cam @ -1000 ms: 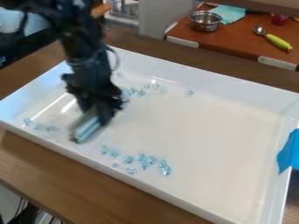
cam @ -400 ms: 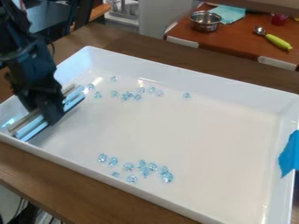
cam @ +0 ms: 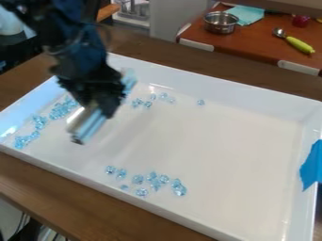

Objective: Sweep into pile

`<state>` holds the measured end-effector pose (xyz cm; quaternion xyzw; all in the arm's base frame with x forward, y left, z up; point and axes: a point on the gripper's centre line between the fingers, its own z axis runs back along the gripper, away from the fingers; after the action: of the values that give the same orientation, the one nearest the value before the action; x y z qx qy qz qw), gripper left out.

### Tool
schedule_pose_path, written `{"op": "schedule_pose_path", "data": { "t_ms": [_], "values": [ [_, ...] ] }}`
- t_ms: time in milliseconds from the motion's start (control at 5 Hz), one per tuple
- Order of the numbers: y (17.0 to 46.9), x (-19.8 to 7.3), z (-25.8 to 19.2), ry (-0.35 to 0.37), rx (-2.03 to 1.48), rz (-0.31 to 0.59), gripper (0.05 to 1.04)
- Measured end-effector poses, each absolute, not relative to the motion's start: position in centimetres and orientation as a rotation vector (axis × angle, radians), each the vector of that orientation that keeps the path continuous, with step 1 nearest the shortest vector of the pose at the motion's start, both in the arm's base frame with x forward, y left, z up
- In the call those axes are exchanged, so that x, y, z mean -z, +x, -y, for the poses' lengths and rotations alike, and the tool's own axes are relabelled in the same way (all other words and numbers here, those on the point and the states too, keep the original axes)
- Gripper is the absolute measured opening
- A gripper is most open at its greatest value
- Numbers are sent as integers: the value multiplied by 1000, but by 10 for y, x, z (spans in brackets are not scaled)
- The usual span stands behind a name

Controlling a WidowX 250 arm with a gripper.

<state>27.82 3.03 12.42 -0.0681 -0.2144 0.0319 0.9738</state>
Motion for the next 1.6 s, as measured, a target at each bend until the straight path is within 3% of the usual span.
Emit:
{"op": "schedule_pose_path", "data": {
  "t_ms": [400,800,1000,1200,1400,1600],
  "values": [
    [285,-105,54,-153,-88,380,378],
    [278,-92,95,-161,-185,293,378],
    [278,-96,111,-150,-194,298,378],
    [280,-92,117,-95,-177,332,378],
    [285,-92,104,13,-135,382,378],
    [278,-87,84,74,-118,371,378]
  ]
}}
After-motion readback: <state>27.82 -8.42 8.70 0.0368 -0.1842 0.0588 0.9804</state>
